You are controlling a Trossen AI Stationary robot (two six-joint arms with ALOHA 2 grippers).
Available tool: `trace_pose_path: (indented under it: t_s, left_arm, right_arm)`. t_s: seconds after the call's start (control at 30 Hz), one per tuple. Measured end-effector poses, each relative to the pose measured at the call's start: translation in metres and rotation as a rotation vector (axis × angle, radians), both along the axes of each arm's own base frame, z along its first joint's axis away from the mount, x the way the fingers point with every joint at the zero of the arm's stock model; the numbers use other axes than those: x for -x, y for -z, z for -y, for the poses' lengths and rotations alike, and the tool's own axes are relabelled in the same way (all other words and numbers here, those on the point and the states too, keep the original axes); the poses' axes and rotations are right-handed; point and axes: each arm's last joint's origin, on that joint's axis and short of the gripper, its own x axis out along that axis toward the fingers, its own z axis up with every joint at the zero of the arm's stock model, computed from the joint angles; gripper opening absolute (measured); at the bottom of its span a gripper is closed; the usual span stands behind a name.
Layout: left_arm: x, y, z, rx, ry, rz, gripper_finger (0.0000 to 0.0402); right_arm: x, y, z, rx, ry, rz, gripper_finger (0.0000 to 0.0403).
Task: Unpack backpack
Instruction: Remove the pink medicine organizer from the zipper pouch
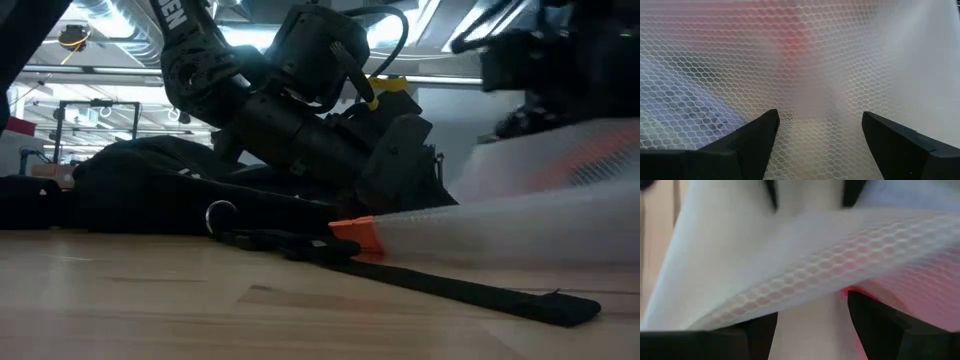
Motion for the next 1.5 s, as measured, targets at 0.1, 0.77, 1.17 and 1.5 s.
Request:
trace_pose_path:
  t_s: [0.1, 0.77, 1.17, 1.5]
  left_arm:
    - [0.000, 0.000, 0.000, 0.000, 0.000, 0.000, 0.0280]
    - [0.000, 0.000, 0.000, -0.005, -0.004, -0.002, 0.0280]
    - [0.000, 0.000, 0.000, -0.002, -0.009, -0.006, 0.0280]
    - [0.000, 0.001, 0.000, -0.005, -0.015, -0.005, 0.0280]
  right_arm:
    - [-0.007, -0.003, 0.012, 0.054, 0.003, 0.028, 0.0222]
    - [0.011, 0.004, 0.051, 0.142, 0.182, -0.221, 0.0222]
    - [0.038, 0.006, 0.030, 0.178, 0.205, -0.421, 0.0222]
    - [0.061, 0.005, 0.002, 0.108, 0.249, -0.562, 0.0222]
